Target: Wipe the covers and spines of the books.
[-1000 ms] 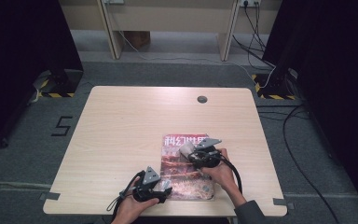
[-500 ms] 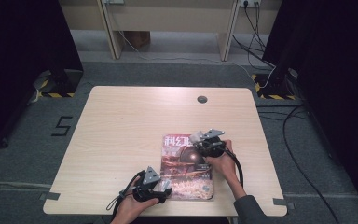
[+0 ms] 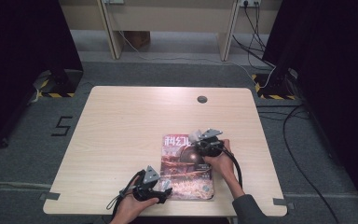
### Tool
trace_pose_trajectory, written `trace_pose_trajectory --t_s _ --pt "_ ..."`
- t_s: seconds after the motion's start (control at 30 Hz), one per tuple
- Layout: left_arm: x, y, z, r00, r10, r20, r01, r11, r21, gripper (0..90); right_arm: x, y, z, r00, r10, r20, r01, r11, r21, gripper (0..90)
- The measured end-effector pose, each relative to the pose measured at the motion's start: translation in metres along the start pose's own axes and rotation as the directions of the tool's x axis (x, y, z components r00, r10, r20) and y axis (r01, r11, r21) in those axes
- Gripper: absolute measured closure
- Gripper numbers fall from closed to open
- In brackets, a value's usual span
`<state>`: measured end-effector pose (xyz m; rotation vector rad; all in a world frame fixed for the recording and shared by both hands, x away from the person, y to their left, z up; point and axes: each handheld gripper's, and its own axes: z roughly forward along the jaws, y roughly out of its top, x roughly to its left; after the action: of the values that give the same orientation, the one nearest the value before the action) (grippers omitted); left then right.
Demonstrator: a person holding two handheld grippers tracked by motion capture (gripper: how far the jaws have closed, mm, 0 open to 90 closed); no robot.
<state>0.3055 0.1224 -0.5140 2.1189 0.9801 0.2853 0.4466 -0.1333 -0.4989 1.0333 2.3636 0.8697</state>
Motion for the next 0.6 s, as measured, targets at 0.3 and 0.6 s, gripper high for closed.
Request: trace_pose_trajectory --t_s 0.3,0.6 --pt "-0.002 0.001 0.000 0.9995 0.028 -0.016 -0.028 0.9996 0.003 23.5 -0.032 -0.004 0.002 0.9929 0.102 0.061 -0.102 0.995 0.000 68.7" --pt "-0.003 0.002 0.000 0.9990 0.040 -0.020 -0.040 0.9992 0.005 23.5 -0.013 0.002 0.005 0.9985 0.025 0.048 -0.025 1.000 0.001 70.7"
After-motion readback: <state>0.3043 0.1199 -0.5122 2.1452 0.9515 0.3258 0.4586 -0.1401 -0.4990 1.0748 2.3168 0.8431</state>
